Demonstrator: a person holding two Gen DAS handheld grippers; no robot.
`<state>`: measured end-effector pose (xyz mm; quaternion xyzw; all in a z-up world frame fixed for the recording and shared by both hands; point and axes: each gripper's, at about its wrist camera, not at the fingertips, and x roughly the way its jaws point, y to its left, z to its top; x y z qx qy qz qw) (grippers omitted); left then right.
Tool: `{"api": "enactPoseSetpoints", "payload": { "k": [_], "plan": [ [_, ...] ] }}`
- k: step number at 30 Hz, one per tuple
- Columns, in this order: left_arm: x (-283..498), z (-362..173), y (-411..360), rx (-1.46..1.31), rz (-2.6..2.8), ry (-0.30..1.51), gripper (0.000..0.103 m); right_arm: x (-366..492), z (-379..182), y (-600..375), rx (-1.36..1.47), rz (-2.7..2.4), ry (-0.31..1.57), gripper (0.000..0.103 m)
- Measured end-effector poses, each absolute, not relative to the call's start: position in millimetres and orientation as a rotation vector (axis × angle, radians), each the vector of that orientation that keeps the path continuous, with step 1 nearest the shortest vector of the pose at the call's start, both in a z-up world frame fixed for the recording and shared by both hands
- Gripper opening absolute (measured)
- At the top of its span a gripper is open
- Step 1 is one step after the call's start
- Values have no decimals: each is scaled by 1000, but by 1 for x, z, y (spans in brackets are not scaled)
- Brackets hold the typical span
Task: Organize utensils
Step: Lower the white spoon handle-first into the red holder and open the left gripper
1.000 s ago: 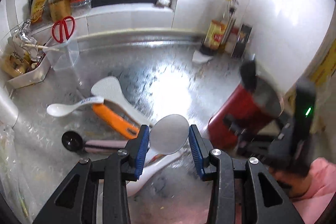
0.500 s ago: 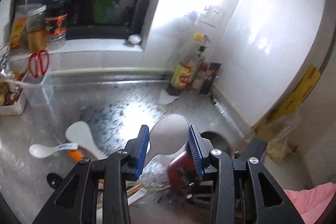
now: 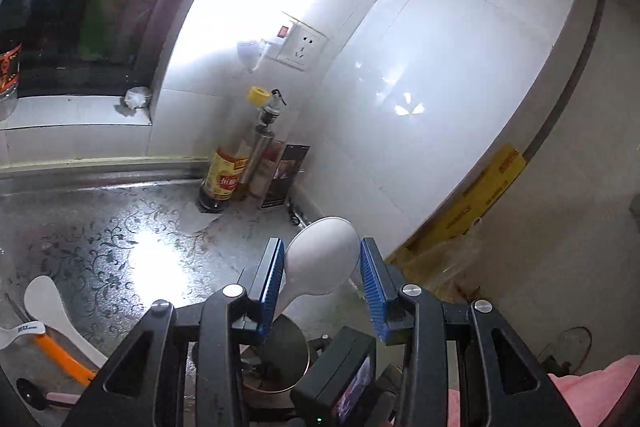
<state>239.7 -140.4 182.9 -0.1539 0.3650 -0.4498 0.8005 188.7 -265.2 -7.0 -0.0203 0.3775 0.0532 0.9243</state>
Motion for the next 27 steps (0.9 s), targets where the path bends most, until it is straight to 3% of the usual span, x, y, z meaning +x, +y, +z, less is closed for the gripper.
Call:
{"api": "enactPoseSetpoints", "payload": {
  "k": [27],
  "plan": [
    [268,120,-157,-512,-1060,934,40,190,-8,-262,-59,114,774,91]
  ]
}}
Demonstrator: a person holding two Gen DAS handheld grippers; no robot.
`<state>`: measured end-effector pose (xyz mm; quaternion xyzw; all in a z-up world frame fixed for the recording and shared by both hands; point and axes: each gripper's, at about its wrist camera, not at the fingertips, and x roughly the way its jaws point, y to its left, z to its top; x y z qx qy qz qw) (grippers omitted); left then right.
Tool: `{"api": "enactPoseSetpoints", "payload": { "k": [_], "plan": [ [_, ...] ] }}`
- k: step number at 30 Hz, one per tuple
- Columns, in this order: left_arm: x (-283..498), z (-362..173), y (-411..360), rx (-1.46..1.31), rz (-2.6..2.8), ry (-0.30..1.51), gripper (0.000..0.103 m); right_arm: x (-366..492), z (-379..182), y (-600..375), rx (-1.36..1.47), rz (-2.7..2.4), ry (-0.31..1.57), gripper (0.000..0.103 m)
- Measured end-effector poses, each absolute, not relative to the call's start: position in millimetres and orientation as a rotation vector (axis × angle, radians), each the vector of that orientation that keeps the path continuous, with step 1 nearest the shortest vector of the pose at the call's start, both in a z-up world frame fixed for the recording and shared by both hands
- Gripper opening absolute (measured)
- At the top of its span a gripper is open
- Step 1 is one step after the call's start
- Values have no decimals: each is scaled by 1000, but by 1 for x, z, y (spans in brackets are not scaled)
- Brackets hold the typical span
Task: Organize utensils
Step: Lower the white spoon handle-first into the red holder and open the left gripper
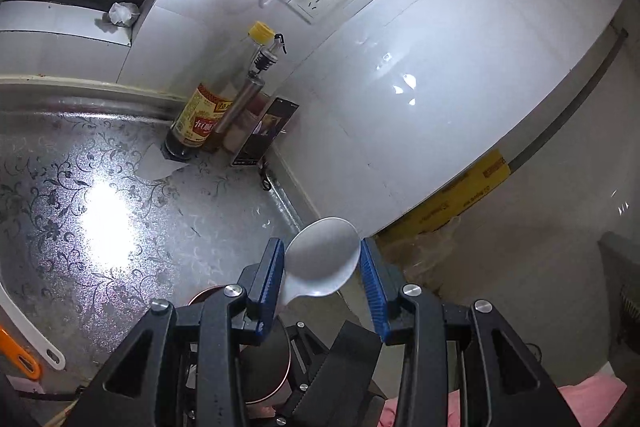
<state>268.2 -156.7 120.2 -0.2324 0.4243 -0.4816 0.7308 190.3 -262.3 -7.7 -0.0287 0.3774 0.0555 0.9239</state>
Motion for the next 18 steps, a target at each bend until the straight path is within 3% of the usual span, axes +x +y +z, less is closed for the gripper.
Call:
{"api": "enactPoseSetpoints", "payload": {
  "k": [18],
  "plan": [
    [260,113,-147,-532,-1046,936,40,190,-8,-262,-62,114,774,91]
  ]
}}
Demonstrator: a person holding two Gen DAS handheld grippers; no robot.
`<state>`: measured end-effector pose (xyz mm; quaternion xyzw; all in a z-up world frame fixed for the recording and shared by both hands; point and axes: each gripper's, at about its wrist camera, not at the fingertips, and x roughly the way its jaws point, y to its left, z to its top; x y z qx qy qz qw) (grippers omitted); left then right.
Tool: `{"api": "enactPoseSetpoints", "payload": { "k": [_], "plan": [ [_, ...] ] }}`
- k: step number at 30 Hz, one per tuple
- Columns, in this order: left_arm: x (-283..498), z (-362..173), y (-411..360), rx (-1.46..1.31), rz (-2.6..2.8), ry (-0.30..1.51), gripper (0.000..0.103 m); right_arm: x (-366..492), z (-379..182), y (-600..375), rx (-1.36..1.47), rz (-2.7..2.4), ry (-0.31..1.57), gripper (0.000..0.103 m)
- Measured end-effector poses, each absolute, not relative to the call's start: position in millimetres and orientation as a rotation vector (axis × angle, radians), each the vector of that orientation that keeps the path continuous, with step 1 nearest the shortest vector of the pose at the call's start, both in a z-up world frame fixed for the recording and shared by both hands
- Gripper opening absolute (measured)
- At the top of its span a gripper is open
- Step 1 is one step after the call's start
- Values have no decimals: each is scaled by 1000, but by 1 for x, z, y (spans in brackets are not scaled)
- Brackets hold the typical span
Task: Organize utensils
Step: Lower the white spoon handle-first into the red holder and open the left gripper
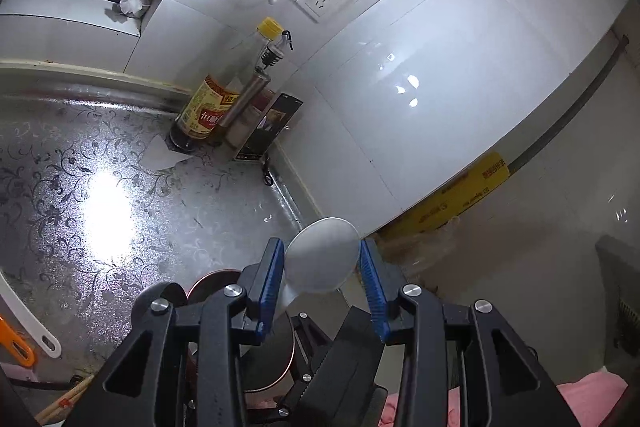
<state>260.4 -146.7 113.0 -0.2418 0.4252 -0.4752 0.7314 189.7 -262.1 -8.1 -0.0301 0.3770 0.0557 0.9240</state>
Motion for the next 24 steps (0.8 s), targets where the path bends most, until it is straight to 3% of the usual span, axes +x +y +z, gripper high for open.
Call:
{"api": "enactPoseSetpoints", "payload": {
  "k": [24],
  "plan": [
    [224,111,-104,-449,-874,937,40,190,-8,-264,-56,117,777,91]
  ]
}}
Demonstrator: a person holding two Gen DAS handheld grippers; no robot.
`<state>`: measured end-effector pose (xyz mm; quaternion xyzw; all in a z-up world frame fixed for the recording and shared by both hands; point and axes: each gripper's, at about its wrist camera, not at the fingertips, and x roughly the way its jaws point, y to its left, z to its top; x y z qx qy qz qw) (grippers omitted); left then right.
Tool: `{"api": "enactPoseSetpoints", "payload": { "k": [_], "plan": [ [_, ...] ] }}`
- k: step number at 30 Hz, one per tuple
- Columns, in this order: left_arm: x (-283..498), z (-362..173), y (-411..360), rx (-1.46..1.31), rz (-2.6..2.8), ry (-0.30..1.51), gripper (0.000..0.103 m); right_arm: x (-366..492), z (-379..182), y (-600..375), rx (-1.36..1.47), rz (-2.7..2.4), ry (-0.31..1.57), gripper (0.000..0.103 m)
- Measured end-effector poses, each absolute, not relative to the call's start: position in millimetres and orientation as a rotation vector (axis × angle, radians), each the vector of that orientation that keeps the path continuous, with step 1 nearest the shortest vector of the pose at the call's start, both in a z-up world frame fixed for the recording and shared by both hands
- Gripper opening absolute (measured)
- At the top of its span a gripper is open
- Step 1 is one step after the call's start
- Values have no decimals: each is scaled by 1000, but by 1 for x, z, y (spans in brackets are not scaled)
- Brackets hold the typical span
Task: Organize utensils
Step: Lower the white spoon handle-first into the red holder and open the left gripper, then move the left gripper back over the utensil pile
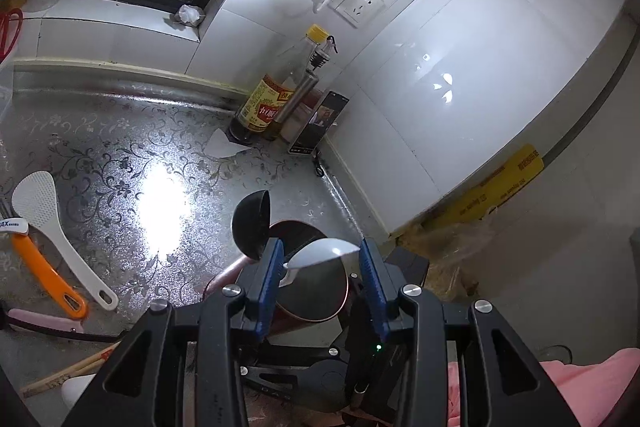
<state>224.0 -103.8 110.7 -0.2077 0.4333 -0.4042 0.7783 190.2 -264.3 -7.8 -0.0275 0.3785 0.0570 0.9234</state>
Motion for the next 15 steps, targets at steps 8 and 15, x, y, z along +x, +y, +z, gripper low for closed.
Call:
{"api": "enactPoseSetpoints", "payload": {
  "k": [8,15],
  "plan": [
    [218,107,-88,-452,-814,935,41,189,-8,-266,-56,111,778,91],
    [217,92,-61,-416,-678,951,53,189,-8,-265,-55,109,777,91]
  ]
}}
